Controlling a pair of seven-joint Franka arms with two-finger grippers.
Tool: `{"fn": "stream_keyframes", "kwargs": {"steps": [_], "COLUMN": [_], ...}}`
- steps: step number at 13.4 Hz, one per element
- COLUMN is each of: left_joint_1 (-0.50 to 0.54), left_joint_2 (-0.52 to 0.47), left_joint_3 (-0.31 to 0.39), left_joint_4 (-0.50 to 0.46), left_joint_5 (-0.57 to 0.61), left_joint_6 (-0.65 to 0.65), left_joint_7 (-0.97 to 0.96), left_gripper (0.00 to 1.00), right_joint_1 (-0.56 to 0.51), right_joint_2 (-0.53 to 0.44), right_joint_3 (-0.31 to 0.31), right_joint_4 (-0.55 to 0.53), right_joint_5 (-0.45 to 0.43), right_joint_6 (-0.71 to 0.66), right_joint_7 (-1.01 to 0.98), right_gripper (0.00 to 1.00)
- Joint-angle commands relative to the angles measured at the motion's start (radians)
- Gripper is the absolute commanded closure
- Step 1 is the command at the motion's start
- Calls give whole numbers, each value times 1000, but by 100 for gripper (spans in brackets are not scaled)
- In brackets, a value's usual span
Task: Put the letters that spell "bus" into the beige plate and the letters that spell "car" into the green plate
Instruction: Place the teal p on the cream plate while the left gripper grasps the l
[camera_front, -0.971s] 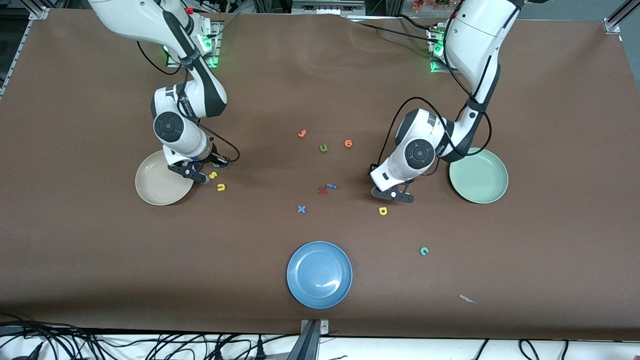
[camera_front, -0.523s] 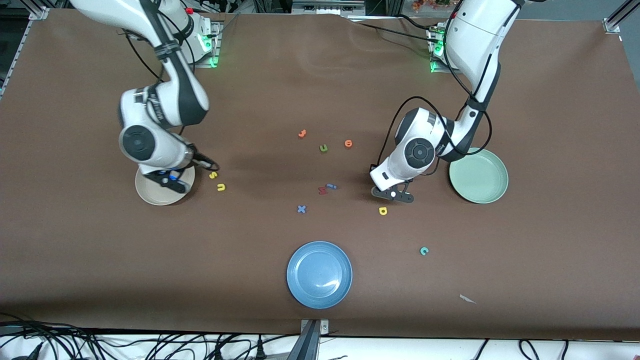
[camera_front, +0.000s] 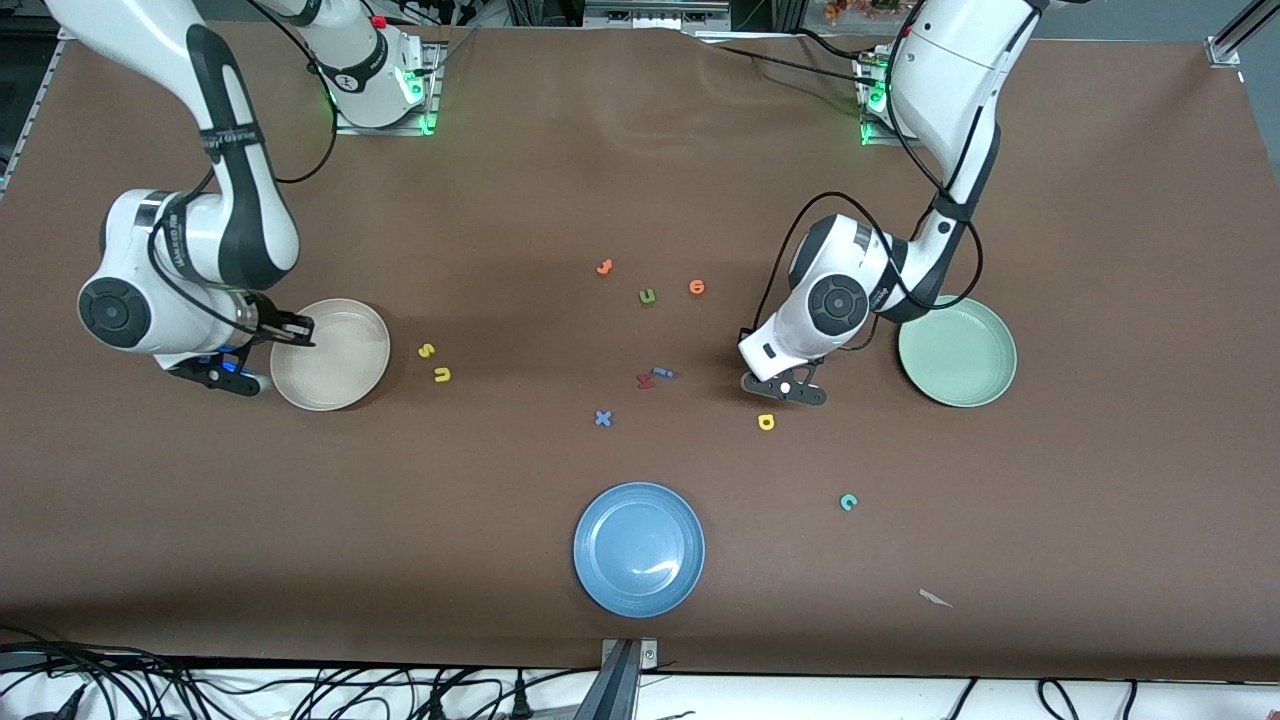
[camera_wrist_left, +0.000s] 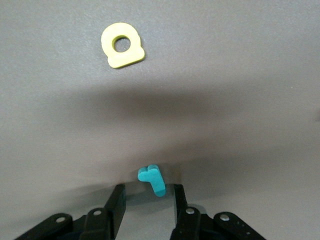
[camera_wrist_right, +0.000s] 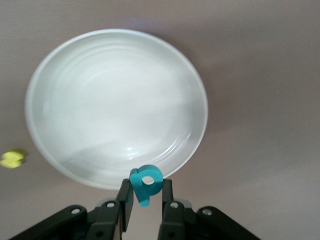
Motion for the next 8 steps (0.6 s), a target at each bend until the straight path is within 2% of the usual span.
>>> {"fn": "stream_keyframes", "kwargs": {"steps": [1, 2, 3, 5, 8], "left_joint_1": [-19, -22, -24, -24, -22], "left_joint_2": [-2, 1, 3, 6, 7], "left_joint_3": [9, 9, 9, 9, 9], "left_joint_4": [2, 3, 3, 3, 3], "left_joint_5": [-32, -32, -32, -32, -30], "left_joint_6": [11, 11, 21, 38, 38], "left_joint_7": [3, 3, 3, 5, 5], "left_gripper": [50, 50, 51, 65, 73], "right_joint_1": [-18, -17, -18, -18, -9], "right_joint_2": [62, 65, 78, 75, 20], "right_joint_3": [0, 0, 0, 0, 14], "right_joint_4": [-39, -44, -44, -44, -30], "right_joint_5": [16, 16, 16, 21, 22], "right_joint_6": [101, 114, 123, 132, 85], "right_joint_7": [-65, -67, -73, -84, -67], "right_gripper": [78, 77, 64, 3, 1]}}
